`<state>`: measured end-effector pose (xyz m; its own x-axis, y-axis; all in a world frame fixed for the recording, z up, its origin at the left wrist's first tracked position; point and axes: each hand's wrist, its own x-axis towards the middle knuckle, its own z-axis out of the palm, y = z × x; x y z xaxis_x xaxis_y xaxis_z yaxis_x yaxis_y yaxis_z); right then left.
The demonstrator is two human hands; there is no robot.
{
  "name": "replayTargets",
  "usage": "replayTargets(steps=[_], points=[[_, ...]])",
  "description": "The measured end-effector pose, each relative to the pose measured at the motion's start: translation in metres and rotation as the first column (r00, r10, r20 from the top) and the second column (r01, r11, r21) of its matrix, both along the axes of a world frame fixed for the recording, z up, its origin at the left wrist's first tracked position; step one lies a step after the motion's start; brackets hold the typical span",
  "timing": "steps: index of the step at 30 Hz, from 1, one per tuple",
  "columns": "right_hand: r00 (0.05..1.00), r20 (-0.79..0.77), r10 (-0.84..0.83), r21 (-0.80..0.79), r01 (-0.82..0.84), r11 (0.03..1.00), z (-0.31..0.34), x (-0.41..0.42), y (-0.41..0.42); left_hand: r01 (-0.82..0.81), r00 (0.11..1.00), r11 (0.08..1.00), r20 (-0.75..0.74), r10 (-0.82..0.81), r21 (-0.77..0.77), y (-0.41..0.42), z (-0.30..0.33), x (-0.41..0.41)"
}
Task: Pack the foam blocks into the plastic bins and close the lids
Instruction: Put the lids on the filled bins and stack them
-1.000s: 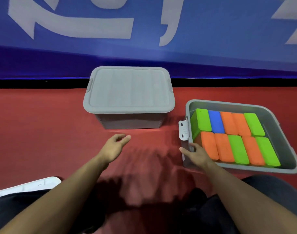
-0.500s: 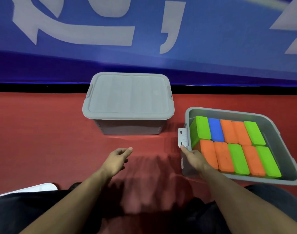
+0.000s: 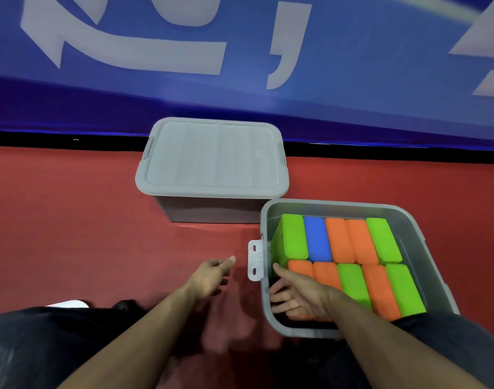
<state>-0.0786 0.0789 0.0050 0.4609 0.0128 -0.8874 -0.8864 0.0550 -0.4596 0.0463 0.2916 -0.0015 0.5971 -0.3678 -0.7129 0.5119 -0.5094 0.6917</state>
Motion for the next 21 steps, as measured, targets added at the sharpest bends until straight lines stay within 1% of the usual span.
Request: replayTargets(steps=[1,2,4,6,9,11,13,16,21], points=[[1.000,0.001,0.023,0.015,-0.023,1.000,-0.002,0.001,0.003,-0.008,1.000,1.000,-0.020,0.008,0.000,0.001,-0.002,-0.001],[0.999,0.006,0.039,-0.004,-0.039,0.999,-0.003,0.003,0.007,-0.023,0.999,1.000,-0.037,0.022,-0.003,0.001,-0.003,-0.002],[0.998,0.053,0.047,-0.124,-0.040,0.991,-0.003,0.008,0.016,-0.061,0.996,0.998,-0.061,0.060,-0.006,-0.002,-0.007,-0.003],[0.990,0.143,-0.003,-0.250,0.039,0.968,-0.003,0.013,0.022,-0.089,0.991,0.996,-0.100,0.089,-0.001,-0.007,-0.011,-0.005],[0.955,0.285,-0.084,-0.305,0.174,0.936,0.002,0.019,0.023,-0.093,0.979,0.995,-0.185,0.086,-0.028,-0.022,-0.018,-0.007],[0.935,0.345,-0.077,-0.362,0.209,0.909,-0.002,0.021,0.021,-0.076,0.967,0.996,-0.248,0.061,-0.050,-0.034,-0.025,-0.011],[0.935,0.352,-0.039,-0.430,0.199,0.880,-0.007,0.021,0.017,-0.060,0.958,0.997,-0.282,0.042,-0.056,-0.046,-0.028,-0.015],[0.942,0.333,-0.040,-0.437,0.192,0.879,-0.008,0.020,0.013,-0.028,0.945,0.996,-0.328,0.000,-0.082,-0.059,-0.032,-0.020],[0.940,0.335,-0.066,-0.400,0.205,0.893,-0.005,0.021,0.012,-0.052,0.932,0.994,-0.363,0.013,-0.099,-0.063,-0.037,-0.020]])
